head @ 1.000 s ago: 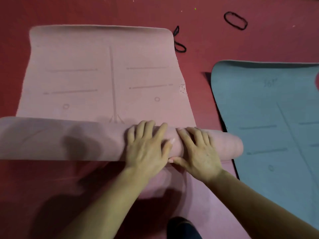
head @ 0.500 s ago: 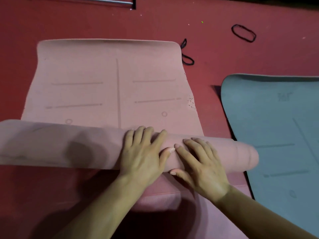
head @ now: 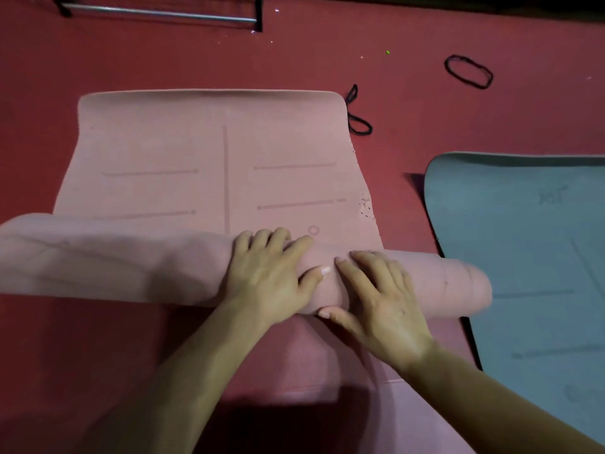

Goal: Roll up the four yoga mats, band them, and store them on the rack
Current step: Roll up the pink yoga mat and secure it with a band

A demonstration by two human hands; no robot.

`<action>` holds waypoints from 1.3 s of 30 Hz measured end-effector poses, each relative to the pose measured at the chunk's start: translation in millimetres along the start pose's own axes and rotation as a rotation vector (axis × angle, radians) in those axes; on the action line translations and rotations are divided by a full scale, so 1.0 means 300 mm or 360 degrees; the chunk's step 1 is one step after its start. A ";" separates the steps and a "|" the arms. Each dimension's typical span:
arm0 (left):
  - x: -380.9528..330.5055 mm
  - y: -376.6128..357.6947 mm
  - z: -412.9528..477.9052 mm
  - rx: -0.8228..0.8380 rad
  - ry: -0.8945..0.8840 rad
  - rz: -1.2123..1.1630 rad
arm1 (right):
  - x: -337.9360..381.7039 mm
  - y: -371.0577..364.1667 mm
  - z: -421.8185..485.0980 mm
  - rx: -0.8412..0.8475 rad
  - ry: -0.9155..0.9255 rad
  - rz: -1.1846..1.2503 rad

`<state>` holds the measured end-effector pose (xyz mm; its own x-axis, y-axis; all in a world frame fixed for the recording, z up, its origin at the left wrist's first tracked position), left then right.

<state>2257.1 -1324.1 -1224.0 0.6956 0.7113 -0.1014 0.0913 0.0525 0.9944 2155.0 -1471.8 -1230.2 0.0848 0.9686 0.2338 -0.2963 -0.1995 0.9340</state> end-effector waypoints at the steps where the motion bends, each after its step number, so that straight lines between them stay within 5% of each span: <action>1: 0.002 -0.001 0.006 0.0010 0.0005 0.0011 | -0.002 -0.002 0.001 0.0002 0.0008 -0.0006; 7: 0.005 0.033 -0.062 -0.0510 0.0011 -0.0157 | -0.019 -0.006 0.068 -0.0004 0.0053 0.0031; 22: 0.087 0.007 0.077 -0.0210 -0.0053 -0.0005 | -0.055 -0.037 0.132 0.0002 0.0020 -0.0042; 27: 0.099 0.020 0.082 -0.0548 -0.0017 -0.0032 | -0.092 -0.047 0.239 0.0040 0.0034 -0.0028; 33: 0.137 0.003 0.162 -0.0495 -0.0097 0.0123 | -0.107 -0.048 0.305 -0.0072 -0.0071 0.0040; 39: 0.161 0.069 0.279 -0.0124 -0.0052 0.0045 | -0.060 -0.086 0.269 0.0021 -0.0383 0.0083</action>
<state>2352.3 -1347.5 -1210.6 0.7202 0.6899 -0.0730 0.0167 0.0880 0.9960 2237.8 -1496.1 -1236.7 0.2946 0.8939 0.3380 -0.2936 -0.2519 0.9221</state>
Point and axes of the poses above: each hand's wrist, its own z-axis towards the middle knuckle, its own y-axis out of the back of the hand, x = y × z, the point moved 6 cm from there along z, towards the middle knuckle, and after that the axes turned 10 degrees about -y, right-handed, at the moved point
